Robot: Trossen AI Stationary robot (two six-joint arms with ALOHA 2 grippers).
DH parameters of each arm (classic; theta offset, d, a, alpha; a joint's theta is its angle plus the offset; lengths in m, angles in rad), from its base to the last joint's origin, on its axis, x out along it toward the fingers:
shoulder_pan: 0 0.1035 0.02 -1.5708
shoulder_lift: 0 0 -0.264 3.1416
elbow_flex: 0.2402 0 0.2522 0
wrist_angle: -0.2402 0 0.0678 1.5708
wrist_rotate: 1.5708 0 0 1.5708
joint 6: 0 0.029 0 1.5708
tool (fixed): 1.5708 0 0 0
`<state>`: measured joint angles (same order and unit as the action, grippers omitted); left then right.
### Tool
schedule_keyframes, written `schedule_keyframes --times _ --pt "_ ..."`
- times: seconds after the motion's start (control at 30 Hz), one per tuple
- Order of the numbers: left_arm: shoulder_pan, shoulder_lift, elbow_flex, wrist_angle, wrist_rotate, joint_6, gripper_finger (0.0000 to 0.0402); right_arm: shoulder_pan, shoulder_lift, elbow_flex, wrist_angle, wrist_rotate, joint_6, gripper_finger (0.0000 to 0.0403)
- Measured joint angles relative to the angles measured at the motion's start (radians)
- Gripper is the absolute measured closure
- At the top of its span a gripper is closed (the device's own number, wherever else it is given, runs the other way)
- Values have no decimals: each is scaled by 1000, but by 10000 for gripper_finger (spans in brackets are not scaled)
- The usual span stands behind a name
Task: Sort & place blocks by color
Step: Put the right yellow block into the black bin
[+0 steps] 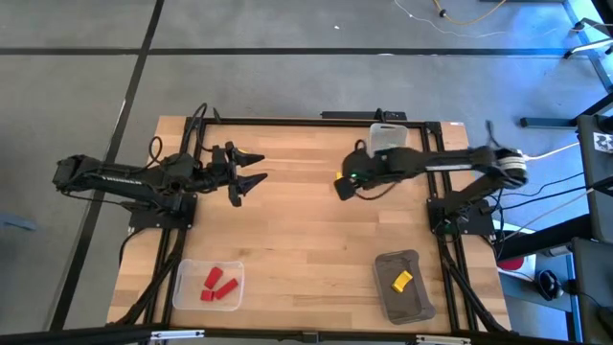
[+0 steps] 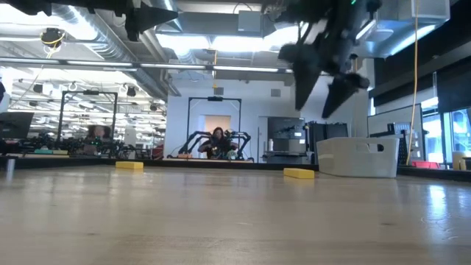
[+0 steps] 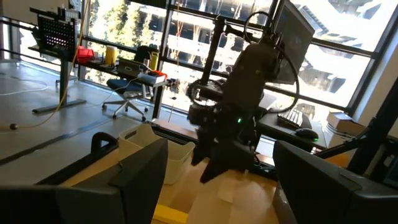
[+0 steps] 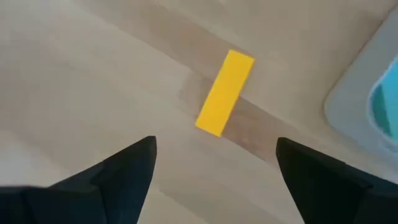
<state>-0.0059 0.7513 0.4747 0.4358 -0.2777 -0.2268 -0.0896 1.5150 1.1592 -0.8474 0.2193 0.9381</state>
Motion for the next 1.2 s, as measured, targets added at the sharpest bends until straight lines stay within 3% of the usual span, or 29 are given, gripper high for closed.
schedule_keyframes --times 0.27,0.57,0.93,1.2 --pt "0 0 0 0 0 -1 119 -6 209 9 41 30 127 73" --pt "0 0 0 0 -1 -1 119 -7 344 9 141 89 185 73" --pt "0 0 0 1 -9 -2 119 -7 415 11 165 64 215 76" --pt "0 0 0 1 -50 -2 119 -7 420 12 174 46 214 131"
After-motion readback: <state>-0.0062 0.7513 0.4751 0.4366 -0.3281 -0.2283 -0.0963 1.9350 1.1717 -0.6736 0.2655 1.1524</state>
